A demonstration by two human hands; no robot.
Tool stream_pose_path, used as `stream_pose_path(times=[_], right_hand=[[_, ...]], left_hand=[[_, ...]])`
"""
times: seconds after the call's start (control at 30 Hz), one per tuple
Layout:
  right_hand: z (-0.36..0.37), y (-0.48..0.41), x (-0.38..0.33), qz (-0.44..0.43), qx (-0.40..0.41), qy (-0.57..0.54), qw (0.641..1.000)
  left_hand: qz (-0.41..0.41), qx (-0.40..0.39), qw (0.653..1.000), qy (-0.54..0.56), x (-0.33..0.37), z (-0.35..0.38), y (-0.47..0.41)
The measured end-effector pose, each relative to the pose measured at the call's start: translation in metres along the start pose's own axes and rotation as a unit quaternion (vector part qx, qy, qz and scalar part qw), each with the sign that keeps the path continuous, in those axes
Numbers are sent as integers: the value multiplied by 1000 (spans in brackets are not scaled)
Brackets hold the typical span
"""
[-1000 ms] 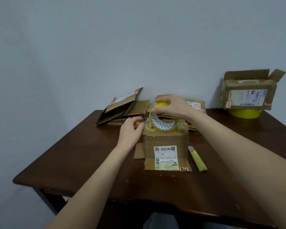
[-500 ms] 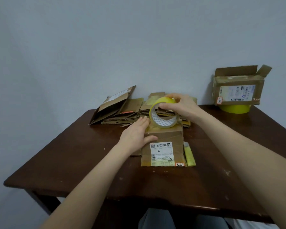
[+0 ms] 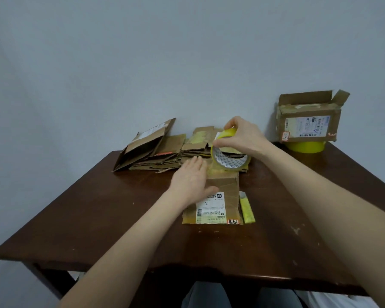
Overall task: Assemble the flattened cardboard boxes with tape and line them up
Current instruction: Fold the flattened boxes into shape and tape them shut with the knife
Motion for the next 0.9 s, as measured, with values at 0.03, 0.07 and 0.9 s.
stream_pose_path(times=[0.03,0.07,0.9], right_hand=[[4,0,-3,-4,-6,-2,1000],[8,-1,-6,-10,-15,-5,1000],[17,24,62,43,-90,-103,990]], left_hand=[[7,10,1000,1,8,-2,-3],[10,20,1000,8,12,-3,-4],[-3,-71,997,33,-36,14,10]])
Point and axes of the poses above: each hand's wrist, its own y-axis away from the middle knuckle, its own z-axis out of the palm, x = y × z, the point moved 8 cm from there along -y, towards the middle knuckle, and after that the axes turned 5 degrees about -y, right-handed, at the moved point
